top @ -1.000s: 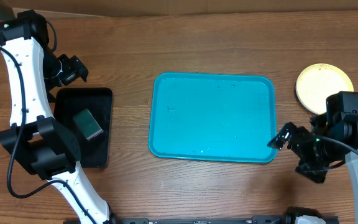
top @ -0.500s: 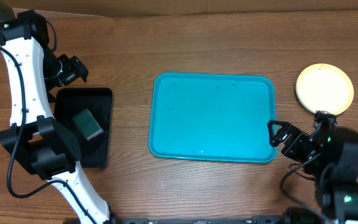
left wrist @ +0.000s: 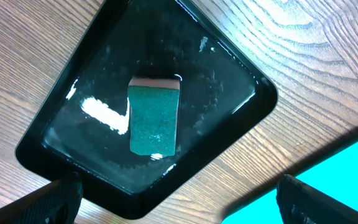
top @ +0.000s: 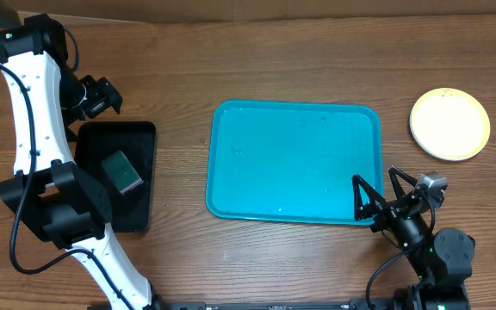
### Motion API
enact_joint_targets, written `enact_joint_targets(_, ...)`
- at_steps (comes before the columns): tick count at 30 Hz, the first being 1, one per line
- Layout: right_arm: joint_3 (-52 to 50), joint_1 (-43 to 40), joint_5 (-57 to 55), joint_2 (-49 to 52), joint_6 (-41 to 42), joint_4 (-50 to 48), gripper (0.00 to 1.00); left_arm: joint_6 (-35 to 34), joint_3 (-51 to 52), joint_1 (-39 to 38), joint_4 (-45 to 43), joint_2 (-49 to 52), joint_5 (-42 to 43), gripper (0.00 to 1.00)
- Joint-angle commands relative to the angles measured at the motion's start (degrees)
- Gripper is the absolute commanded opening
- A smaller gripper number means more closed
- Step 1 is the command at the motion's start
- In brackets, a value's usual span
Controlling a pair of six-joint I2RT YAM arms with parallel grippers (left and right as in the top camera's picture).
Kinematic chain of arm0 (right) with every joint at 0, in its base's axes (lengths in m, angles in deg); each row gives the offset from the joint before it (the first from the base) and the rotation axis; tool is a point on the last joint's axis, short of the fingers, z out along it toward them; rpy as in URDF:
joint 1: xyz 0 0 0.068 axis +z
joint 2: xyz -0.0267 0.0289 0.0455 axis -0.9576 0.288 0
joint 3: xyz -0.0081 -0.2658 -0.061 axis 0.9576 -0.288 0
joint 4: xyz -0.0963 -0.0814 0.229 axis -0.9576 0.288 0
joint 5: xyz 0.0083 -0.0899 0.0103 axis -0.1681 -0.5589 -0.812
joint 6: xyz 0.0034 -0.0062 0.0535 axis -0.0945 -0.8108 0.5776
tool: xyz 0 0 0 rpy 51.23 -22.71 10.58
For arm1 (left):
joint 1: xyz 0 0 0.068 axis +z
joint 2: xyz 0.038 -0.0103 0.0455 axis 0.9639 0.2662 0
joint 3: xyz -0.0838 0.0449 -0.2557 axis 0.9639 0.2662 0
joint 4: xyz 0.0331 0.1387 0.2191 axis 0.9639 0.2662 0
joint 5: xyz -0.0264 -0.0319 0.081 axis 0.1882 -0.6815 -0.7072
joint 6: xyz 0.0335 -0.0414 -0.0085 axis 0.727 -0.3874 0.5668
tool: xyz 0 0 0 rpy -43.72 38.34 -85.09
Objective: Clean dirty plates on tray and stack at the side
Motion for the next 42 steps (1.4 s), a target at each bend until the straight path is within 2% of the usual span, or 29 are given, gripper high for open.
enact_joint_targets(1,-2.2,0.4,-1.9,-2.8,-2.1,-3.5,1.0,-0.3,0.0,-0.5,-0.1,-0.1,0.2,1.0)
enact_joint_targets(7,-4.5,0.3,-7.3,-7.6,-2.1,-7.2,1.0,-0.3,0.0,-0.5,-0.1,-0.1,0.2,1.0)
enact_joint_targets(15,-7.5,0.3,-9.1,-13.3,-3.4,-10.0,1.0,-0.3,0.0,-0.5,-0.1,-0.1,0.2,1.0)
enact_joint_targets(19,-7.5,0.3,-10.4,-13.8,-4.2,-9.0,1.0,-0.3,0.0,-0.5,-0.1,-0.1,0.2,1.0)
enact_joint_targets(24,-7.5,0.3,-10.7,-13.8,-9.9,-8.2,1.0,-0.3,0.0,-0.5,-0.1,-0.1,0.2,1.0)
enact_joint_targets(28,-7.5,0.2,-11.4,-13.8,-13.7,-3.8,1.0,-0.3,0.0,-0.5,-0.1,-0.1,0.2,1.0)
enact_joint_targets(31,-7.5,0.2,-13.5,-13.8,-13.7,1.6,1.0,-0.3,0.0,-0.5,-0.1,-0.1,0.2,1.0)
enact_joint_targets(36,-7.5,0.3,-18.6,-13.8,-13.7,2.0,1.0,-0.3,0.0,-0.5,-0.1,-0.1,0.2,1.0)
enact_joint_targets(42,-7.5,0.3,-18.1,-13.8,-13.7,2.0,1.0,-0.3,0.0,-0.5,-0.1,-0.1,0.2,1.0)
